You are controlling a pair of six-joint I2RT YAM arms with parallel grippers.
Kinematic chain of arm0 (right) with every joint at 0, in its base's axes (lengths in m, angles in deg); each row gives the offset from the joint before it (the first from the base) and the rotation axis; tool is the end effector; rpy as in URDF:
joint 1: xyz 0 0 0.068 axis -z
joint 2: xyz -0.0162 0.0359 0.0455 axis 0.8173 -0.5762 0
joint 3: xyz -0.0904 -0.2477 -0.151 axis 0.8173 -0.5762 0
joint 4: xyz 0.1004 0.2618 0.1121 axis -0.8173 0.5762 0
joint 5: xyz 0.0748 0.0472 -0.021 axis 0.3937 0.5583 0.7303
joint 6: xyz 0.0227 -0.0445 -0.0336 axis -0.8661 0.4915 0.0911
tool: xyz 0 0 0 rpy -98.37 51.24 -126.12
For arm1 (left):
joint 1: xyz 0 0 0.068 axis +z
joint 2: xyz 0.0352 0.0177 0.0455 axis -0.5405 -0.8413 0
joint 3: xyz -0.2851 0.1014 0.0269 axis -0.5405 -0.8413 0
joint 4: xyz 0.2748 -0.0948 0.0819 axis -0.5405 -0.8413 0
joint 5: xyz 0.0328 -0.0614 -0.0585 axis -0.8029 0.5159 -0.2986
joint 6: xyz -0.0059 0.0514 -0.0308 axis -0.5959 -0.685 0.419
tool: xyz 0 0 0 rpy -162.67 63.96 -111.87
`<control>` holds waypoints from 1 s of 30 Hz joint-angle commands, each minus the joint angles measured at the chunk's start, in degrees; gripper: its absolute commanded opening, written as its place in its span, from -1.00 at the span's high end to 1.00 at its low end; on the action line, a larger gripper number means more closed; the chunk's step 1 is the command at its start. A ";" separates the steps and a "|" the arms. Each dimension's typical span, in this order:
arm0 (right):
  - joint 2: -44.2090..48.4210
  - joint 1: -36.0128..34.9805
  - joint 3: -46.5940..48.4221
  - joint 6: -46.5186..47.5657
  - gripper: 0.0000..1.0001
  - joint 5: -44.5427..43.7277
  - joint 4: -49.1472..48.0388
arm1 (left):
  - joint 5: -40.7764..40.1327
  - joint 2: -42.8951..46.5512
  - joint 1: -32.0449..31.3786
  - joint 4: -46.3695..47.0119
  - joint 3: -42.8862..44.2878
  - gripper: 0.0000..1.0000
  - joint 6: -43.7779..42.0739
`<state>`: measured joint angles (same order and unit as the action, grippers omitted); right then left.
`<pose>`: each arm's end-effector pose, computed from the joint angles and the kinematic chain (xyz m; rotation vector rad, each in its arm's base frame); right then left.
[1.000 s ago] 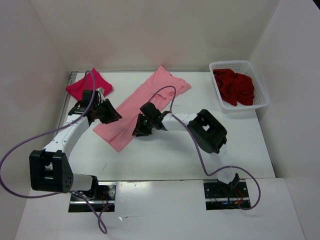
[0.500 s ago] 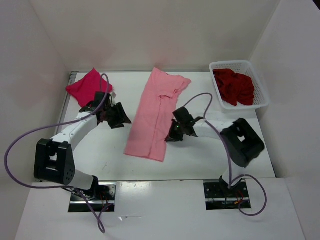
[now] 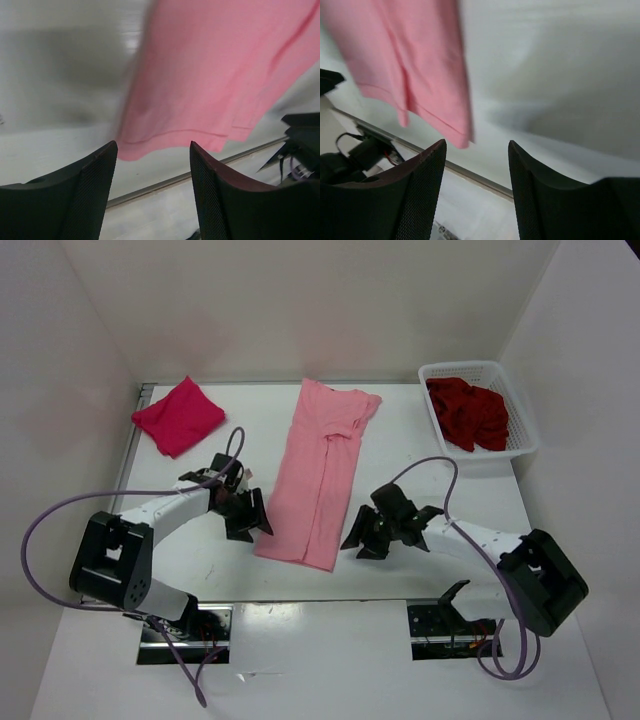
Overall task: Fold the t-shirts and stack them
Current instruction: Rotate the tshirt 70 degrees, then grab the bottom of the folded rectangular tshirt with both arms
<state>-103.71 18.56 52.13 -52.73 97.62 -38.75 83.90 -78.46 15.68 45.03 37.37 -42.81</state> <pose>0.1995 0.1608 0.1564 0.3921 2.7649 0.8791 0.2789 -0.1014 0.1758 -0.3876 2.8596 -0.6966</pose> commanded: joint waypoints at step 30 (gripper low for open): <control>-7.32 -10.85 1.65 -2.93 1.00 4.57 -1.29 | 5.90 -1.08 5.88 -5.60 -4.79 1.00 1.97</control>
<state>-115.86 10.06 52.17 -56.89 102.74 -46.81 88.88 -84.01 21.50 46.19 31.43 -37.36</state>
